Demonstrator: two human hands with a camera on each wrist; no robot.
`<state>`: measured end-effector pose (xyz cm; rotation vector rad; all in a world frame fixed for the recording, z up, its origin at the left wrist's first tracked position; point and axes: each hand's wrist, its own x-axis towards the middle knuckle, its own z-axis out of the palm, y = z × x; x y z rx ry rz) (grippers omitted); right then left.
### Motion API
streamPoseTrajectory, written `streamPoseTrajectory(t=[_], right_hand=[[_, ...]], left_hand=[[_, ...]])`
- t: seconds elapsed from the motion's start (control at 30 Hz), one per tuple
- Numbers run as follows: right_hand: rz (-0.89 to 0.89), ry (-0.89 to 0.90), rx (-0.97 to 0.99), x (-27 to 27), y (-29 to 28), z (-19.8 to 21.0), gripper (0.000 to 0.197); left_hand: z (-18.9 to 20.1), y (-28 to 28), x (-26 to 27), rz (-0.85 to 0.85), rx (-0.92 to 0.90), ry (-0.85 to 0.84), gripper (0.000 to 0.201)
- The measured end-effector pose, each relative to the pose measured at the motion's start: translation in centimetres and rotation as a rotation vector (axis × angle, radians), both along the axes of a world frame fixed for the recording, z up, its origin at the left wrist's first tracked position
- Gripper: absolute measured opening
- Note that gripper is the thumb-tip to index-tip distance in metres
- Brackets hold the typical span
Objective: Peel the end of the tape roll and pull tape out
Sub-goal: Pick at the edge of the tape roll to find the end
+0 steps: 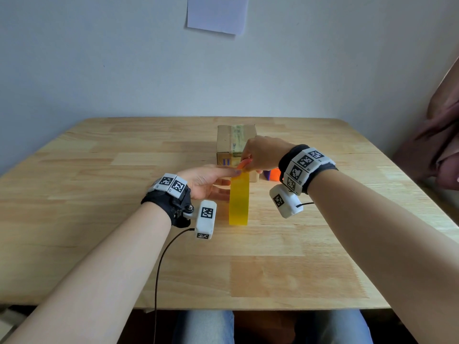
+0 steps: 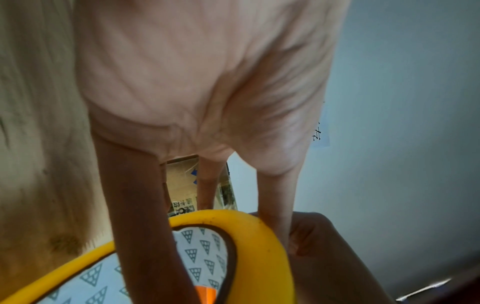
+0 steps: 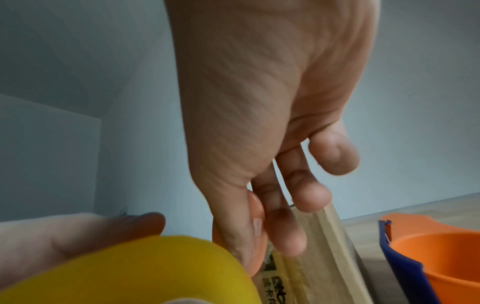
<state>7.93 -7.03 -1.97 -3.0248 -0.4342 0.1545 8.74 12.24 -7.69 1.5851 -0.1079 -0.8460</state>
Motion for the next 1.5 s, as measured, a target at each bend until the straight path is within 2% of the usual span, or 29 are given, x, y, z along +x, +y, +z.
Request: streamPoseTrajectory(t=[0.13, 0.23, 0.33, 0.43, 0.57, 0.67, 0.83, 0.97, 1.07, 1.2, 1.3, 1.4, 1.5], right_hand=[[-0.028, 0.02, 0.008, -0.3, -1.2, -0.5, 0.018], [-0.065, 0.022, -0.007, -0.9, -2.3, -0.7, 0.016], [-0.134, 0.039, 0.031, -1.2, -3.6, -1.1, 0.025], [-0.256, 0.112, 0.131, -1.3, -5.3, -2.1, 0.033], [-0.408, 0.29, 0.329, -2.5, -8.3, -4.4, 0.03], [-0.575, 0.372, 0.447, -3.4, -10.3, -6.9, 0.035], [-0.735, 0.401, 0.572, -4.5, -11.8, -9.1, 0.042], [-0.719, 0.356, 0.493, -4.6, -10.9, -7.3, 0.044], [-0.613, 0.285, 0.448, -4.5, -9.0, -5.0, 0.04], [-0.452, 0.483, 0.707, -4.8, -4.9, -2.9, 0.055], [-0.375, 0.59, 0.758, -4.8, -2.7, -2.7, 0.061], [-0.373, 0.598, 0.766, -4.6, -1.8, -3.2, 0.061], [-0.389, 0.587, 0.859, -5.0, -1.6, -3.5, 0.05]], left_hand=[[0.4, -0.2, -0.3, -0.016, 0.024, -0.007, 0.057], [0.7, -0.2, -0.4, -0.018, 0.034, 0.0, 0.036], [1.0, -0.2, -0.7, -0.026, 0.047, 0.006, 0.021], [1.2, -0.3, -1.2, -0.014, 0.054, 0.007, 0.026], [1.1, -0.4, -1.6, -0.026, 0.047, -0.005, 0.029], [1.0, -0.4, -1.6, -0.042, 0.046, -0.012, 0.036], [0.7, -0.3, -1.5, -0.022, 0.049, -0.007, 0.045], [0.7, -0.4, -1.6, 0.009, 0.053, -0.002, 0.047], [0.7, -0.4, -1.7, 0.018, 0.05, 0.004, 0.045], [0.7, -0.6, -2.0, 0.052, 0.04, 0.004, 0.044], [0.7, -0.7, -2.3, 0.06, 0.034, -0.007, 0.046], [0.7, -0.5, -2.6, 0.096, 0.002, 0.008, 0.033], [0.5, -0.2, -2.5, 0.095, 0.004, 0.019, 0.042]])
